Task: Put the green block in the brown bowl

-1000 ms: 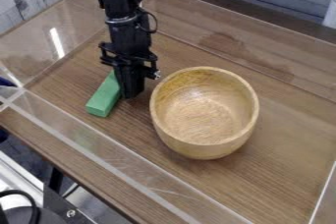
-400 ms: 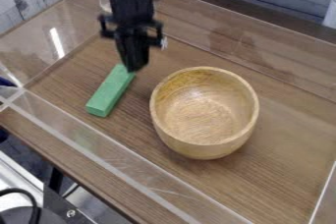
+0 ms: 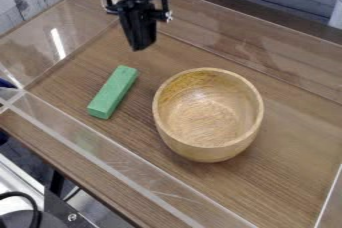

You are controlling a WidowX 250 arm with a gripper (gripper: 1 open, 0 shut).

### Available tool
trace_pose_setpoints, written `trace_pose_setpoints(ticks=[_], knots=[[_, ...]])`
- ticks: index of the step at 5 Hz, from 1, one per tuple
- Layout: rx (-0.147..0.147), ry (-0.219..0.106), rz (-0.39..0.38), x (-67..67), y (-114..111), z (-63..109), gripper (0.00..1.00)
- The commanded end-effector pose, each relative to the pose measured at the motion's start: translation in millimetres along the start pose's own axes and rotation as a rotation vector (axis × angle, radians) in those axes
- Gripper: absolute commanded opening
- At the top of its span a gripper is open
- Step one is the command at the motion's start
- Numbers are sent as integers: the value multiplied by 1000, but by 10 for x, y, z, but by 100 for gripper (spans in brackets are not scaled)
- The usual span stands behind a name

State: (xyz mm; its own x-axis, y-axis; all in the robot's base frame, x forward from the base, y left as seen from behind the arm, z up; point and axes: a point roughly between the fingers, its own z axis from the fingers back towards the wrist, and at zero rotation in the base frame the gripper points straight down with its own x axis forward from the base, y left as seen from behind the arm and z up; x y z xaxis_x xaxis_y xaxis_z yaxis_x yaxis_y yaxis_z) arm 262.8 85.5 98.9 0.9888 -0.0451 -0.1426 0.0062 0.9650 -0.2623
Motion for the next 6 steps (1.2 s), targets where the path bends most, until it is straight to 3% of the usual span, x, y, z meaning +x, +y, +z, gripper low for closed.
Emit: trace_pose_setpoints(ticks=[1,2,4,6], knots=[[27,-24,19,35,173,73,100],[30,13,31,15,319,-57,100],[62,23,17,7,515,-112,100],[62,47,-12,31,654,-257,100]])
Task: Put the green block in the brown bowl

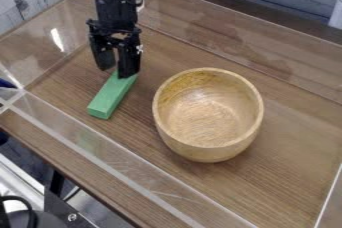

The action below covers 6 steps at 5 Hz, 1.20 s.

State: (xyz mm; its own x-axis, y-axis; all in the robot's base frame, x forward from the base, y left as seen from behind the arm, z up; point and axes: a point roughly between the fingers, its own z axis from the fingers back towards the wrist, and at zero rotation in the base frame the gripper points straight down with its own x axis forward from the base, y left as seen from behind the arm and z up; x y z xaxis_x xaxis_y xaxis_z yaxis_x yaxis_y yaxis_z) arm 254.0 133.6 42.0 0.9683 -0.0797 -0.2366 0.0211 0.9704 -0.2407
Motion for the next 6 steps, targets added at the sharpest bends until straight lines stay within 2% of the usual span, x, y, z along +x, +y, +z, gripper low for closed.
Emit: trace_pose_setpoints(ticks=[1,2,3,5,6], knots=[[35,-42,-12,67,87,107,100],[44,-48,8,115,115,-26,100],[49,-60,25,153,120,-84,0],[137,-36,-2,198,91,37,0],[149,-74,4,141,68,125,0]])
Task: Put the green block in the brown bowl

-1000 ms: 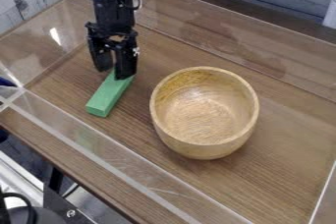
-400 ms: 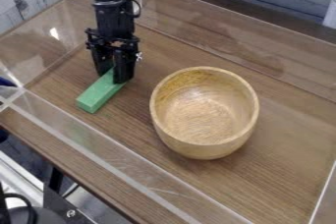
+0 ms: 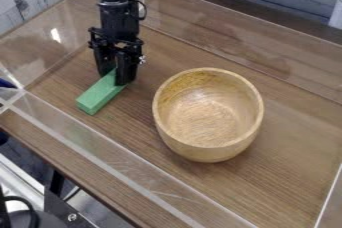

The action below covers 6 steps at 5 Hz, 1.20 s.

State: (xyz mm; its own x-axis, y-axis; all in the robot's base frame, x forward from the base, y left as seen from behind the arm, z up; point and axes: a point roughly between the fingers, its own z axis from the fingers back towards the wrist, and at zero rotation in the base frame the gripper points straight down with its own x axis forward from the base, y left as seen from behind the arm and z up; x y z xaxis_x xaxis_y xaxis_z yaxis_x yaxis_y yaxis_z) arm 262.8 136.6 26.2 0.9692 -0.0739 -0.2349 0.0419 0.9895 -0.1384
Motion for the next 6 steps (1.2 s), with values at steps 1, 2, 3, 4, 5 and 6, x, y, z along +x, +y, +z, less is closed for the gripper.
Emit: trace_pose_setpoints(ticks=[1,2,3,4,5,6], knots=[[55,-111,10,-39,4,349,0],[81,-161,-13,-84,-83,563,0],[108,-216,-45,-117,-210,846,0],[138,-236,-110,-136,-501,920,0],[129,-227,-169,-35,-824,1005,0],[125,-222,-223,23,-1061,1090,0]])
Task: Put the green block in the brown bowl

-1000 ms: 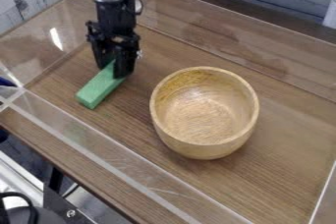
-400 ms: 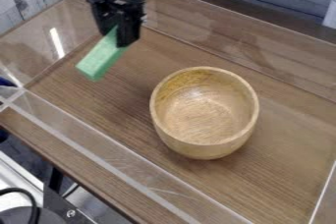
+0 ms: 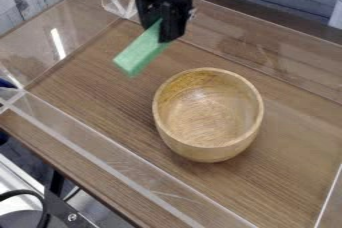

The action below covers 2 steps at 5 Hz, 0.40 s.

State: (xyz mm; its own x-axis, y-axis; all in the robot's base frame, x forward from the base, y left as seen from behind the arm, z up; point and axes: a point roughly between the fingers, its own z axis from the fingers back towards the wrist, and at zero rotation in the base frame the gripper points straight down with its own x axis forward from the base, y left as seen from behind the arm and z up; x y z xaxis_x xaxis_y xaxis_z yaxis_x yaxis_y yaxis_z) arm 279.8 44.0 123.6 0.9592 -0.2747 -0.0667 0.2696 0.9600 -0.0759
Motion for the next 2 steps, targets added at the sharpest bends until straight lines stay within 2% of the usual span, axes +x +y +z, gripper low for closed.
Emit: trace_pose_setpoints(ticks=[1,2], knots=[[29,-68,-100,53,-132,267,0],[26,-61,-199,63,-235,282,0]])
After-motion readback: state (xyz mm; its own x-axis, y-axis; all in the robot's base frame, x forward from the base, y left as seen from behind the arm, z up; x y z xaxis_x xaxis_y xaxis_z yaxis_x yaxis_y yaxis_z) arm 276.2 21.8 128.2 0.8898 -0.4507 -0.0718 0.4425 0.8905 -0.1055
